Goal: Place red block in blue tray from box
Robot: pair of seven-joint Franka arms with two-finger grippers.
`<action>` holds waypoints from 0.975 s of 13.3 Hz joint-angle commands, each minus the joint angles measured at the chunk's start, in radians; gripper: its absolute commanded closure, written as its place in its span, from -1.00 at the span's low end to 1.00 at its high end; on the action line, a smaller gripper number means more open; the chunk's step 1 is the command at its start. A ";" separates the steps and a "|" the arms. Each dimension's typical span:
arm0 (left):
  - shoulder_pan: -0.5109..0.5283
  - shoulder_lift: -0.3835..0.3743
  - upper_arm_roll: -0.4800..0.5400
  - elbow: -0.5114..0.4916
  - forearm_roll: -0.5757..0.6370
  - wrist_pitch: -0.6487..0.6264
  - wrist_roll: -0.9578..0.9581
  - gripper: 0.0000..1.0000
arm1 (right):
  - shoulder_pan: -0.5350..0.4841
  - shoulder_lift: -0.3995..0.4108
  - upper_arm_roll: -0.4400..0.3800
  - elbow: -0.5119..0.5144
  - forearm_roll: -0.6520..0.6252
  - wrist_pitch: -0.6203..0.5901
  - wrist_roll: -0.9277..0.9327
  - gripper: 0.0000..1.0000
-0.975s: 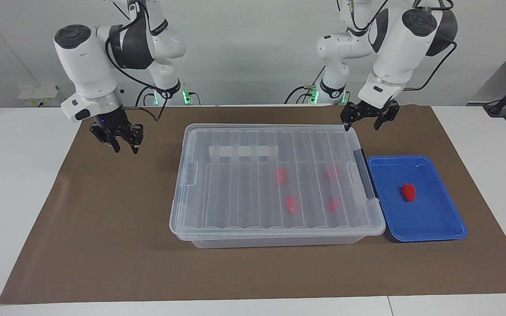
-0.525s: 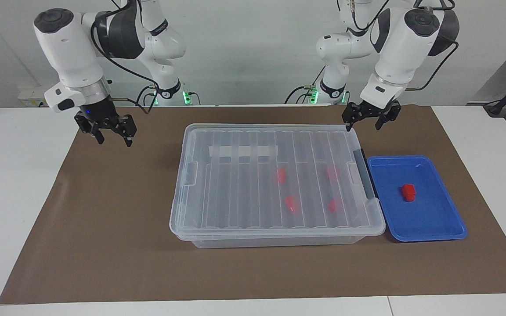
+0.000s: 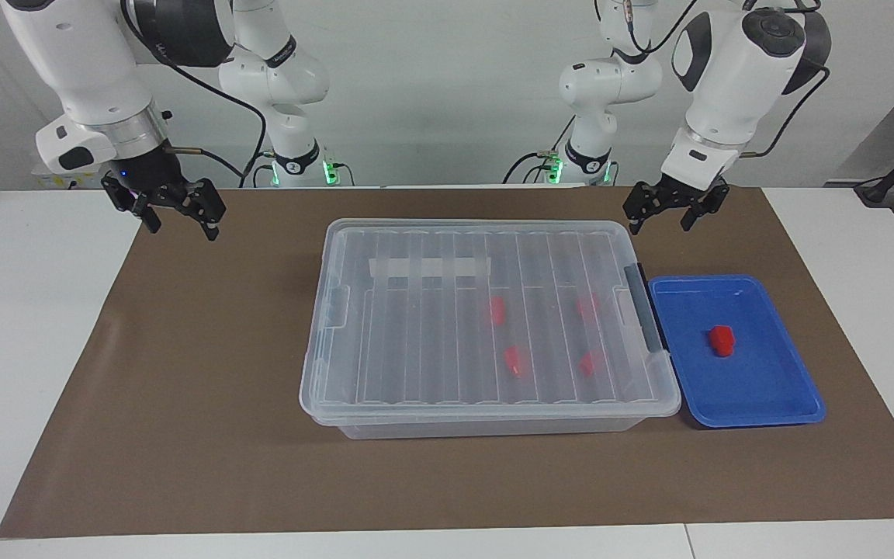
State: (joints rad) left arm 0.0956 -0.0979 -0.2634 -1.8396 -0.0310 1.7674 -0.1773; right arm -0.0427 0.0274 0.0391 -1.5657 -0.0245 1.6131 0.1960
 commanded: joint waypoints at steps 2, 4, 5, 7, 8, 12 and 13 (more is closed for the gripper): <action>-0.005 -0.014 0.001 -0.021 -0.012 0.021 0.012 -1.00 | -0.016 -0.060 0.007 -0.053 0.018 -0.058 0.020 -1.00; -0.008 -0.016 0.000 -0.021 -0.012 0.011 0.012 -1.00 | -0.016 -0.057 0.007 -0.053 0.023 -0.023 0.019 -1.00; -0.008 -0.016 0.000 -0.021 -0.012 0.007 0.012 -1.00 | -0.016 -0.057 0.007 -0.054 0.024 -0.013 0.016 -1.00; -0.004 -0.019 0.001 -0.020 -0.012 0.001 0.010 -1.00 | -0.017 -0.060 0.007 -0.057 0.024 -0.019 0.017 -1.00; 0.000 -0.020 0.001 -0.020 -0.012 0.001 0.010 -1.00 | -0.019 -0.058 0.007 -0.056 0.024 -0.016 0.017 -1.00; 0.013 -0.019 0.001 -0.020 -0.012 0.003 0.009 -1.00 | -0.022 -0.064 0.008 -0.073 0.026 -0.019 0.014 -1.00; 0.016 -0.019 0.001 -0.020 -0.012 0.003 0.009 -1.00 | -0.022 -0.066 0.007 -0.076 0.026 -0.019 0.014 -1.00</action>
State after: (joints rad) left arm 0.0986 -0.0975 -0.2640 -1.8411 -0.0310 1.7700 -0.1771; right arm -0.0476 -0.0060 0.0381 -1.5959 -0.0186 1.5724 0.1993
